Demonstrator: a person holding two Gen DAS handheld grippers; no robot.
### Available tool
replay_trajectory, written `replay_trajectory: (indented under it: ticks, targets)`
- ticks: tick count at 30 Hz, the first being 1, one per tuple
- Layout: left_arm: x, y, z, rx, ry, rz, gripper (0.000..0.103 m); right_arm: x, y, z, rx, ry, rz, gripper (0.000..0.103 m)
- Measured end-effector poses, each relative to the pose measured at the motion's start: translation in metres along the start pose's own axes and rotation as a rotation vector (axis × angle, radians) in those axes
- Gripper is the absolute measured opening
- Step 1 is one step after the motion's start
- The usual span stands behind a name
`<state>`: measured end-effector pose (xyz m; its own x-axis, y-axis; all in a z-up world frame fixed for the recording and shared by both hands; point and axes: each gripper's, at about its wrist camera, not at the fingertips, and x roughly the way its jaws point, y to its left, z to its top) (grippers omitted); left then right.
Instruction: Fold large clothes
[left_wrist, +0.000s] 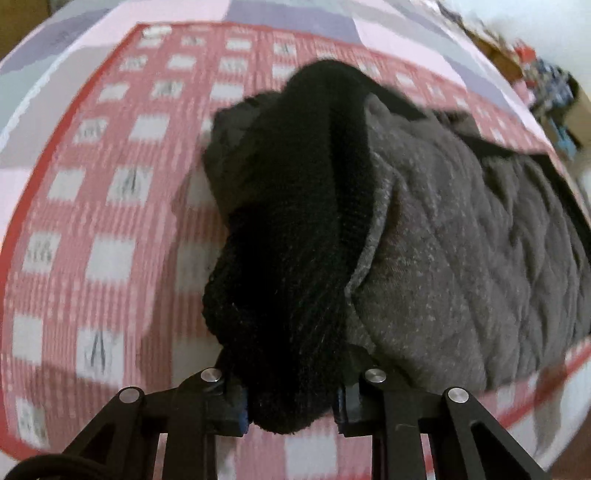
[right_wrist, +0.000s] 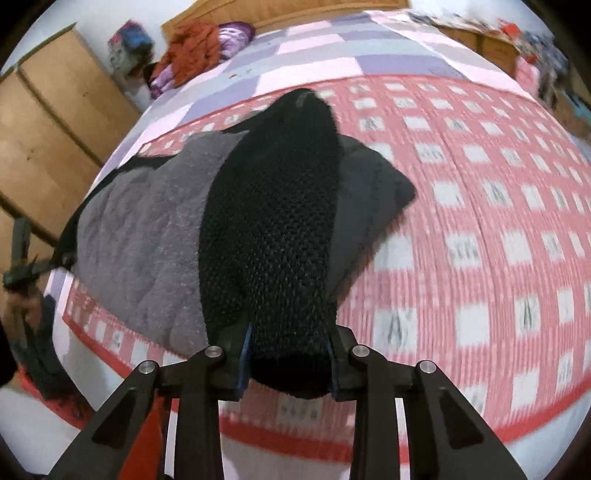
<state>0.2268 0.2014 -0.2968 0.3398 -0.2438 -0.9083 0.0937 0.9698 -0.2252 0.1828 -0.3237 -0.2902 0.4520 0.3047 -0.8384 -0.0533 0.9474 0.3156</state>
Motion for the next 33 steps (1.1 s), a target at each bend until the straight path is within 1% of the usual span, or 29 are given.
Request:
replay_trajectory:
  ticks: [1, 2, 4, 5, 6, 9, 10, 11, 13, 14, 15, 17, 18, 19, 21, 22, 23, 24, 25, 26, 27, 28, 31, 33]
  targets:
    - [0.007, 0.004, -0.009, -0.005, 0.021, 0.005, 0.033, -0.002, -0.003, -0.008, 0.03, 0.004, -0.014, 0.033]
    - [0.011, 0.007, -0.014, -0.016, 0.029, 0.012, 0.036, -0.001, -0.008, -0.013, 0.058, 0.014, -0.023, 0.029]
    - [0.027, 0.019, -0.018, -0.057, 0.042, 0.023, 0.052, 0.004, -0.017, -0.024, 0.108, 0.037, -0.061, 0.029]
    - [0.029, 0.022, -0.021, -0.059, 0.036, 0.017, 0.056, 0.006, -0.019, -0.027, 0.117, 0.047, -0.074, 0.029]
    - [0.029, 0.025, -0.021, -0.055, 0.025, 0.01, 0.061, 0.006, -0.02, -0.028, 0.113, 0.048, -0.091, 0.032]
    - [0.014, 0.03, -0.025, -0.01, -0.002, 0.019, 0.072, -0.01, -0.015, -0.028, 0.121, 0.029, -0.168, 0.035]
    - [0.004, 0.032, -0.028, 0.014, -0.013, 0.042, 0.072, -0.021, -0.015, -0.029, 0.136, 0.012, -0.204, 0.038]
    - [-0.007, 0.036, -0.031, 0.035, -0.024, 0.091, 0.072, -0.032, -0.014, -0.03, 0.148, 0.002, -0.243, 0.038]
    - [-0.031, 0.046, -0.034, 0.032, -0.019, 0.186, 0.073, -0.061, -0.01, -0.033, 0.181, -0.023, -0.299, 0.038]
    - [-0.041, 0.049, -0.035, 0.025, -0.018, 0.215, 0.073, -0.073, -0.006, -0.035, 0.194, -0.032, -0.315, 0.038]
    - [-0.061, 0.05, -0.037, 0.016, -0.024, 0.252, 0.073, -0.09, 0.003, -0.037, 0.197, -0.044, -0.336, 0.038]
    - [-0.096, 0.042, -0.039, 0.014, -0.058, 0.285, 0.073, -0.115, 0.029, -0.041, 0.159, -0.061, -0.363, 0.038]
    - [-0.121, 0.029, -0.043, 0.029, -0.092, 0.302, 0.073, -0.128, 0.048, -0.042, 0.122, -0.065, -0.382, 0.038]
    - [-0.139, 0.019, -0.046, 0.045, -0.116, 0.317, 0.073, -0.139, 0.066, -0.044, 0.088, -0.072, -0.389, 0.038]
    - [-0.18, -0.015, -0.051, 0.066, -0.167, 0.355, 0.074, -0.157, 0.101, -0.043, 0.04, -0.088, -0.381, 0.038]
    - [-0.198, -0.031, -0.055, 0.07, -0.184, 0.346, 0.075, -0.166, 0.12, -0.043, 0.024, -0.096, -0.372, 0.039]
    - [-0.211, -0.047, -0.058, 0.067, -0.196, 0.335, 0.077, -0.172, 0.134, -0.043, 0.022, -0.1, -0.359, 0.042]
    - [-0.224, -0.061, -0.063, 0.062, -0.202, 0.318, 0.078, -0.179, 0.15, -0.042, 0.019, -0.105, -0.341, 0.048]
    - [-0.234, -0.078, -0.068, 0.059, -0.208, 0.299, 0.079, -0.188, 0.167, -0.042, 0.012, -0.114, -0.321, 0.053]
    - [-0.24, -0.093, -0.071, 0.059, -0.208, 0.288, 0.08, -0.193, 0.179, -0.041, 0.009, -0.119, -0.307, 0.062]
    - [-0.247, -0.109, -0.075, 0.058, -0.21, 0.277, 0.08, -0.199, 0.193, -0.041, 0.001, -0.125, -0.286, 0.066]
    - [-0.253, -0.121, -0.078, 0.06, -0.214, 0.269, 0.08, -0.204, 0.206, -0.042, -0.018, -0.127, -0.279, 0.067]
    - [-0.263, -0.16, -0.092, 0.061, -0.215, 0.261, 0.08, -0.216, 0.242, -0.049, -0.109, -0.121, -0.297, 0.068]
    - [-0.271, -0.184, -0.099, 0.058, -0.196, 0.253, 0.08, -0.226, 0.254, -0.055, -0.119, -0.103, -0.294, 0.068]
